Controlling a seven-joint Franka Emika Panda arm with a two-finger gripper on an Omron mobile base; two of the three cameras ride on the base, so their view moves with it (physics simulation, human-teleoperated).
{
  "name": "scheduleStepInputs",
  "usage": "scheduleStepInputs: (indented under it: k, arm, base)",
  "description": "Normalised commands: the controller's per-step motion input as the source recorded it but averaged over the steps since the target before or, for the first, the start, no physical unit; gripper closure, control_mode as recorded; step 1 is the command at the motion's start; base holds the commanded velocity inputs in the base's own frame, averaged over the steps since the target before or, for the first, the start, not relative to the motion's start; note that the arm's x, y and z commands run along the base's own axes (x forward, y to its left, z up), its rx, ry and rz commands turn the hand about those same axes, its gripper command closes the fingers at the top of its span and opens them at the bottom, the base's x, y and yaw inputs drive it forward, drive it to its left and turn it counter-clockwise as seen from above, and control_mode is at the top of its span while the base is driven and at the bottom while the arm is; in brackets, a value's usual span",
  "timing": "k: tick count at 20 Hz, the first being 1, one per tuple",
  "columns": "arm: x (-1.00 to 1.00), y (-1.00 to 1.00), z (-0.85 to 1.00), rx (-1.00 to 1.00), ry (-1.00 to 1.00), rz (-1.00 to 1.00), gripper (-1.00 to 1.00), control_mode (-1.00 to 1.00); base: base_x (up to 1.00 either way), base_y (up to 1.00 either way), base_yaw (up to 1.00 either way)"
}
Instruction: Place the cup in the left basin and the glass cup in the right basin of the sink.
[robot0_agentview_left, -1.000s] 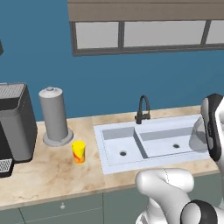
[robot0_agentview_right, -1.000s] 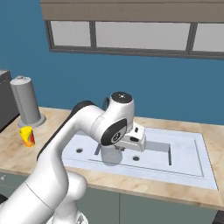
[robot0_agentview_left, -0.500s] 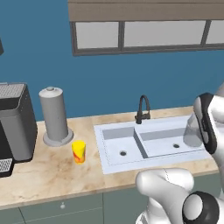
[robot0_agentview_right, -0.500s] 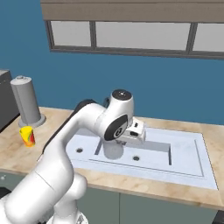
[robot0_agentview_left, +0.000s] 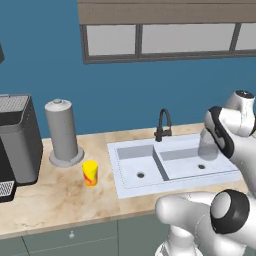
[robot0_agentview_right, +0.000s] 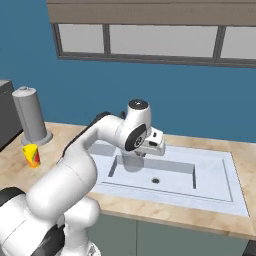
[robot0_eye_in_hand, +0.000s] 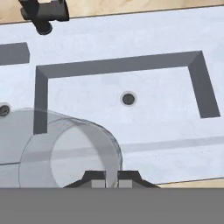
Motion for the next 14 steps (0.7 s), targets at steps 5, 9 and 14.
scheduleStepInputs:
  k: [5,9,14]
  arm:
    - [0.64,0.00,-0.29,0.00,0.00,0.00,1.00,-1.00]
    - [0.53,0.00,-0.36,0.00,0.00,0.00,1.00,-1.00]
    - [0.39,0.00,-0.38,0.00,0.00,0.00,1.00,-1.00]
  base:
    - [0.00,0.00,0.00]
    - [0.00,0.00,0.00]
    - [0.00,0.00,0.00]
